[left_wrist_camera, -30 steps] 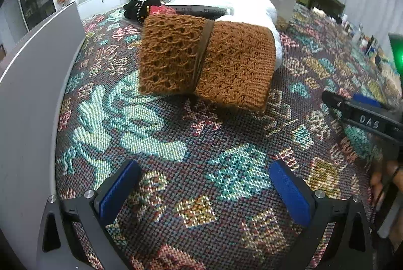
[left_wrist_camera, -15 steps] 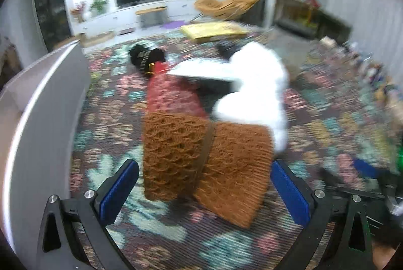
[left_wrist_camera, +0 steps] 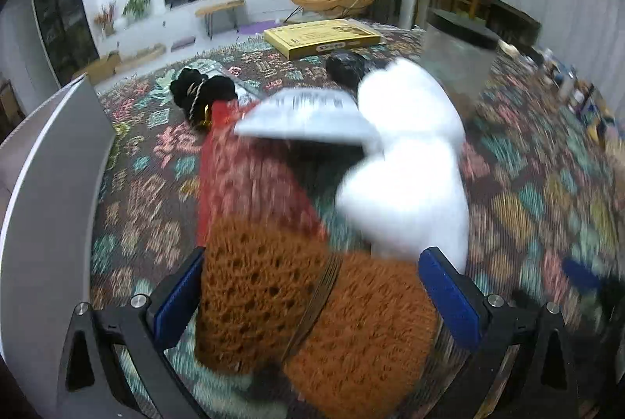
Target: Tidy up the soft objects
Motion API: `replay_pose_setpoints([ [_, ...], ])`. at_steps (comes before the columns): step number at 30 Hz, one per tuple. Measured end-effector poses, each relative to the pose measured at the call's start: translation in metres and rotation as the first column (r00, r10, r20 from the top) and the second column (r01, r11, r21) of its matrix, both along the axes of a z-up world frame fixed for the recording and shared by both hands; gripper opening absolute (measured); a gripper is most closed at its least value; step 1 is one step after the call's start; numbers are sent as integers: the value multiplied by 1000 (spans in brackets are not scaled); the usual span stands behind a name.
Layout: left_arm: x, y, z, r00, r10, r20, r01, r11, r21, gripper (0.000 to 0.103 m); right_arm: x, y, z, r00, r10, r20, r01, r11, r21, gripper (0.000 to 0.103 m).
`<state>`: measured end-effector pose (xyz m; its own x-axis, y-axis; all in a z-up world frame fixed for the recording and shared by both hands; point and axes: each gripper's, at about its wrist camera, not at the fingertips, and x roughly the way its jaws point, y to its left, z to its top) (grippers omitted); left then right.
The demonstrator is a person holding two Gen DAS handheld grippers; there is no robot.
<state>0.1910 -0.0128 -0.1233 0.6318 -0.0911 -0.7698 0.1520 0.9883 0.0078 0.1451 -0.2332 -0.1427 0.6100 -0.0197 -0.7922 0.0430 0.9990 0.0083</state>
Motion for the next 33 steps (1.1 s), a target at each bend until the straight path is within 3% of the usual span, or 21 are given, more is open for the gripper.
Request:
replay_pose_setpoints([
  [2, -28, 9, -3, 1000, -13, 16, 13, 1000, -1, 103, 0, 0, 0, 1000, 0, 0, 0, 1000, 0, 94],
  [5, -75, 29, 0, 999, -17, 34, 20, 997, -77, 103, 0, 0, 0, 1000, 0, 0, 0, 1000, 0, 94],
  [11, -122, 40, -5, 1000, -22, 3, 23, 989, -147, 103, 0, 0, 0, 1000, 1, 0, -1, 1000, 1, 94],
  [17, -153, 37, -27, 995, -65, -79, 56, 992, -110, 103, 0, 0, 0, 1000, 1, 0, -1, 1000, 1, 94],
  [21, -174, 27, -17, 989, -139, -58, 135, 988, -77, 103, 0, 0, 0, 1000, 1, 0, -1, 1000, 1, 94],
  [26, -179, 14, -1, 977, -211, -17, 212, 976, 50, 103, 0, 0, 0, 1000, 1, 0, -1, 1000, 1, 94],
  [29, -158, 11, -4, 983, -184, -17, 185, 971, 150, 103, 0, 0, 0, 1000, 1, 0, -1, 1000, 1, 94],
  [31, -136, 14, -5, 993, -122, -10, 122, 985, 119, 103, 0, 0, 0, 1000, 1, 0, -1, 1000, 1, 94],
  [33, -119, 17, -4, 998, -61, -3, 61, 998, 25, 103, 0, 0, 0, 1000, 2, 0, -2, 1000, 2, 94],
])
